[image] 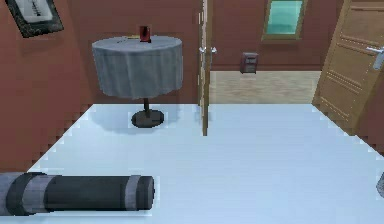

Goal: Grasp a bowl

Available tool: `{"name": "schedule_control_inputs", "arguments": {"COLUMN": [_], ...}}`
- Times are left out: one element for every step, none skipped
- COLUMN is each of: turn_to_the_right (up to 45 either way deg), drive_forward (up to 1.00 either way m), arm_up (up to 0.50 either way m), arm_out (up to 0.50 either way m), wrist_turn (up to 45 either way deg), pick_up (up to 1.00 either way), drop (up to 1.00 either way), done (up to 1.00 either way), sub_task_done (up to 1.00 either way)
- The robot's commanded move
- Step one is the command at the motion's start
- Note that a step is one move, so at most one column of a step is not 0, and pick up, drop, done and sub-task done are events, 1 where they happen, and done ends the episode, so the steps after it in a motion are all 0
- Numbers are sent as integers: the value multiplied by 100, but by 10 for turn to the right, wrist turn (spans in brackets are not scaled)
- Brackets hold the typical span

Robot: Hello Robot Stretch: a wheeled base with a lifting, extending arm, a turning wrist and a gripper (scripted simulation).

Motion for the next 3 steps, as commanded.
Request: {"name": "schedule_control_inputs", "arguments": {"turn_to_the_right": [0, 0, 0], "drive_forward": [0, 0, 0], "arm_up": [0, 0, -30], "arm_out": [0, 0, 0], "wrist_turn": [450, 390, 0], "pick_up": [0, 0, 0], "drop": [0, 0, 0], "done": [0, 0, 0], "sub_task_done": [0, 0, 0]}}
